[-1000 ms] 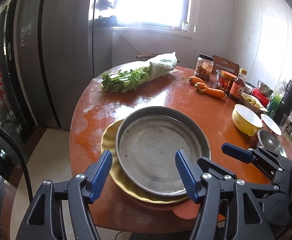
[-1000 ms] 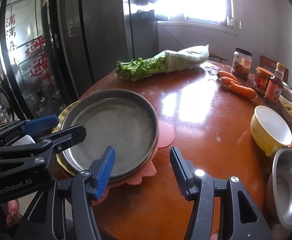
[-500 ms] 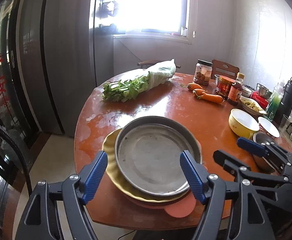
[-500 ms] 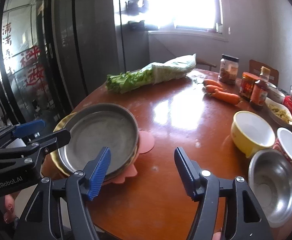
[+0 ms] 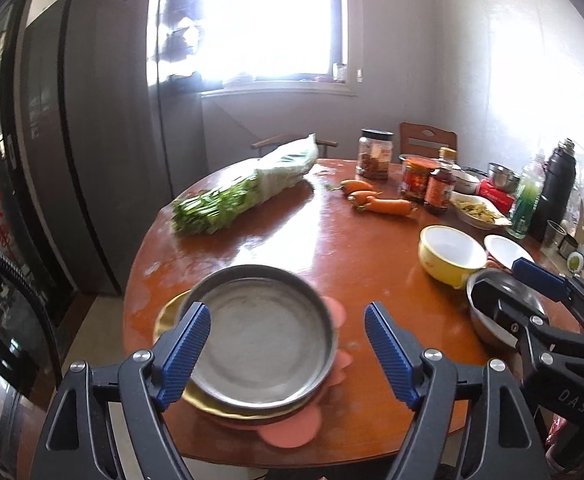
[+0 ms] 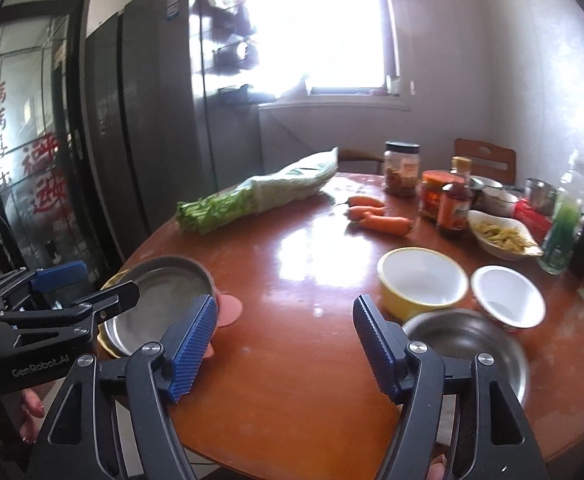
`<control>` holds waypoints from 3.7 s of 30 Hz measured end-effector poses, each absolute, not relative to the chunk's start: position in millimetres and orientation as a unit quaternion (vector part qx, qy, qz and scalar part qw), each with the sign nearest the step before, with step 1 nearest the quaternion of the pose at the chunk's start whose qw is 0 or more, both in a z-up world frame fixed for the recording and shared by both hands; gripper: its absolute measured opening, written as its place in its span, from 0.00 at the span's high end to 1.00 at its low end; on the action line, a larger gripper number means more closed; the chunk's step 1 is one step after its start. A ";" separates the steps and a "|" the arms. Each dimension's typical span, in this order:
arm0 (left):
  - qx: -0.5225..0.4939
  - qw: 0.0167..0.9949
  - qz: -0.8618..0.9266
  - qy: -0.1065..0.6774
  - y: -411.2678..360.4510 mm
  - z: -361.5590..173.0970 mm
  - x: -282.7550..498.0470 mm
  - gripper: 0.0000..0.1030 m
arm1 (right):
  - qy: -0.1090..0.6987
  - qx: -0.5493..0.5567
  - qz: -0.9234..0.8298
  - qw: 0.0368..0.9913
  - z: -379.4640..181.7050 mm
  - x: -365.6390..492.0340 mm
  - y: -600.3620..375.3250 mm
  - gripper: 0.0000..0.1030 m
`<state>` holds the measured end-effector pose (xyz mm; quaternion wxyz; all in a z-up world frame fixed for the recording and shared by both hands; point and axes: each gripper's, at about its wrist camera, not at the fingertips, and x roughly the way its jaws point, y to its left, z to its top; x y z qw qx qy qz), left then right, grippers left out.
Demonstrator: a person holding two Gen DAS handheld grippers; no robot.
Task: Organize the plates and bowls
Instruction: 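Move both grippers to the rim of the steel bowl, then close both grippers on the steel bowl rim, then lift the steel bowl and set it down beside the yellow bowl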
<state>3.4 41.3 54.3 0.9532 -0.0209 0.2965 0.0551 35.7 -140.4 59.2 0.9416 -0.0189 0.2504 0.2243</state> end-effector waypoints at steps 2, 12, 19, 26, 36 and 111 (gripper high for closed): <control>-0.021 0.952 0.043 0.302 30.5 55.5 5.5 0.23 | 0.245 -0.015 0.217 0.945 62.5 34.8 -149.1 0.29; -0.001 0.952 0.009 0.305 -14.3 58.7 13.6 0.23 | 0.225 -0.005 0.190 0.956 69.9 23.2 -186.6 0.28; 0.004 0.952 -0.011 0.307 -33.8 58.4 19.6 0.23 | 0.226 0.002 0.156 0.962 65.6 20.7 -215.3 0.28; 0.004 0.951 -0.029 0.308 -47.8 58.4 27.4 0.23 | 0.238 0.023 0.115 0.964 56.2 22.0 -251.0 0.28; 0.012 0.945 -0.061 0.321 -82.7 51.4 50.1 0.23 | 0.268 0.051 0.069 0.960 35.1 36.8 -288.1 0.28; -0.022 0.905 -0.078 0.418 -71.6 -32.0 76.4 0.71 | 0.366 0.009 0.150 0.919 -27.5 74.7 -229.0 0.70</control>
